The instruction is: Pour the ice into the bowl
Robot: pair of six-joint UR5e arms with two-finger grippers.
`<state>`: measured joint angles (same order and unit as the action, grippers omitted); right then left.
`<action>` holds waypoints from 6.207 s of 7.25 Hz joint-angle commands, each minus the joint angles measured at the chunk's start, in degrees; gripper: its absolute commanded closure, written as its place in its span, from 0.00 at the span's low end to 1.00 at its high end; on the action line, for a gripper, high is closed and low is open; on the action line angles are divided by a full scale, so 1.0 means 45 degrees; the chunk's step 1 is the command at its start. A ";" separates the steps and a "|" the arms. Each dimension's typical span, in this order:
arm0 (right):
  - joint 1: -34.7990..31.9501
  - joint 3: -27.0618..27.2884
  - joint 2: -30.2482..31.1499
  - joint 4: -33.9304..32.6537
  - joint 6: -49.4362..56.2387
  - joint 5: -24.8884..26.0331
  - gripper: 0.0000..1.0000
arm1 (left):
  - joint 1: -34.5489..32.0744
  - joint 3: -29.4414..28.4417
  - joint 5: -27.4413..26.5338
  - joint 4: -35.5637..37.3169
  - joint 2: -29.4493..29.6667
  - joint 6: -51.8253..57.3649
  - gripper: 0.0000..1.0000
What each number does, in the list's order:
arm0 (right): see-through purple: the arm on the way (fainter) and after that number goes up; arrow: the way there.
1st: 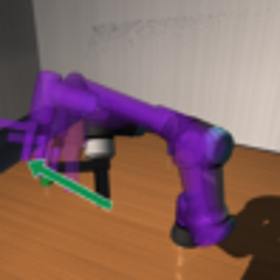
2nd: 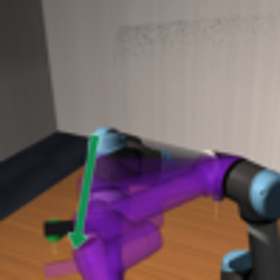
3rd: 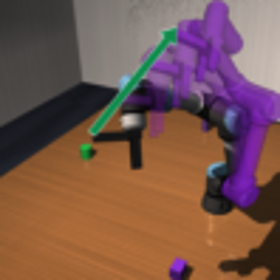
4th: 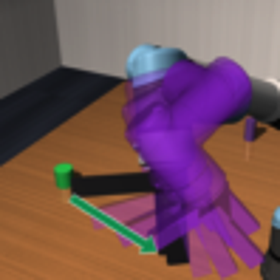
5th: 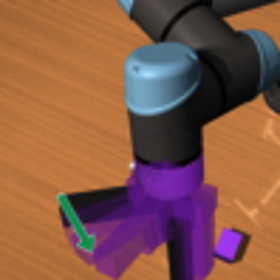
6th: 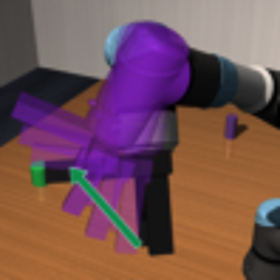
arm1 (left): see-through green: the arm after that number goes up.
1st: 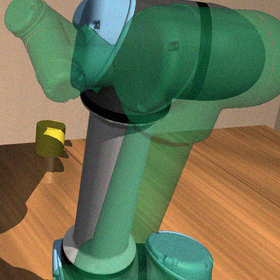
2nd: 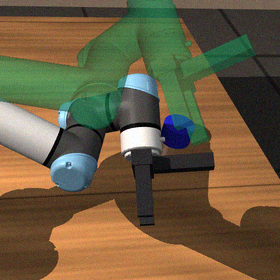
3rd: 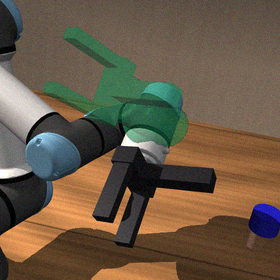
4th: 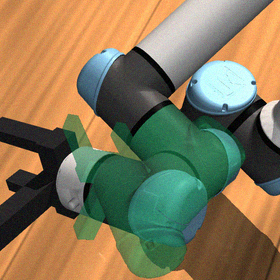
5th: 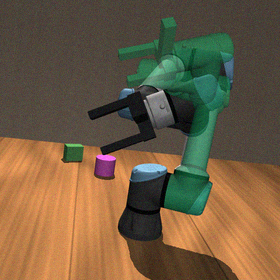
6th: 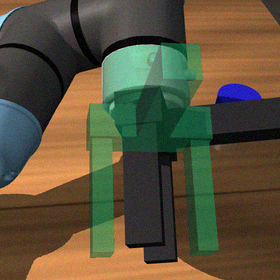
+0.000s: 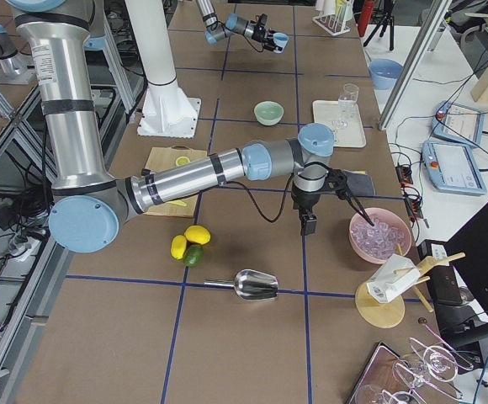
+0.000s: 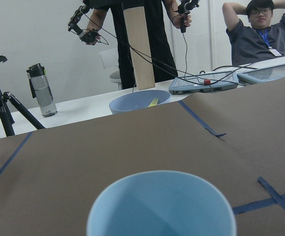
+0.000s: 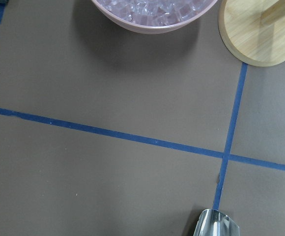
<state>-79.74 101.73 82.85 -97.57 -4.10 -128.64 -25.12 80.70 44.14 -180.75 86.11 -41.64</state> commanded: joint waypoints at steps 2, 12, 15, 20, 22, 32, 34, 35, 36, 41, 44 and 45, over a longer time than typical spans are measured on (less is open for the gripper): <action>-0.1026 -0.0008 0.0902 -0.0075 0.1510 -0.0416 0.00 | -0.0043 0.0856 0.0367 -0.0440 0.2493 0.3977 1.00; -0.1791 -0.0067 0.2174 0.0002 0.2532 -0.0417 0.00 | 0.1655 0.0778 -0.2680 0.4715 0.7365 1.1680 1.00; -0.1830 -0.0086 0.2370 0.0002 0.2532 -0.0397 0.00 | 0.2183 0.0836 -0.4002 0.6464 0.7991 1.5218 1.00; -0.1830 -0.0144 0.2526 -0.0017 0.2493 -0.0397 0.00 | 0.2438 0.1325 -0.5627 0.9247 0.8716 2.1445 1.00; -0.1869 -0.0319 0.2546 -0.0017 0.2493 -0.0378 0.00 | 0.2905 0.1306 -0.6429 0.9248 0.8658 2.3311 1.00; -0.1967 -0.0594 0.2780 0.0002 0.2356 -0.0320 0.00 | 0.3163 0.2803 -0.6765 0.8663 0.8306 2.4039 1.00; -0.2006 -0.0555 0.2742 0.0002 0.2317 -0.0358 0.00 | 0.2326 0.2868 -0.4801 0.7010 0.8015 2.3437 1.00; -0.2006 -0.0516 0.2684 0.0002 0.2317 -0.0358 0.00 | 0.1606 0.2868 -0.2992 0.6924 0.7703 2.1015 1.00; -0.2006 -0.0496 0.2586 0.0002 0.2298 -0.0358 0.00 | 0.0670 0.2868 -0.0615 0.6923 0.7255 1.8207 1.00; -0.2026 -0.0147 0.2507 0.0022 0.2278 -0.0358 0.00 | -0.4721 0.3493 0.9877 0.7602 0.5087 1.0045 1.00; -0.2026 0.0108 0.2429 0.0022 0.2278 -0.0455 0.00 | -0.5980 0.4136 1.1128 0.7572 0.3156 0.6961 1.00; -0.2026 0.0535 0.2429 0.0022 0.2162 -0.0475 0.00 | -0.5960 0.3983 1.1109 0.5422 0.2009 0.6271 1.00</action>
<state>-88.86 102.37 93.80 -97.47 6.01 -130.59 -51.68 98.84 93.84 -148.57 100.48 -8.39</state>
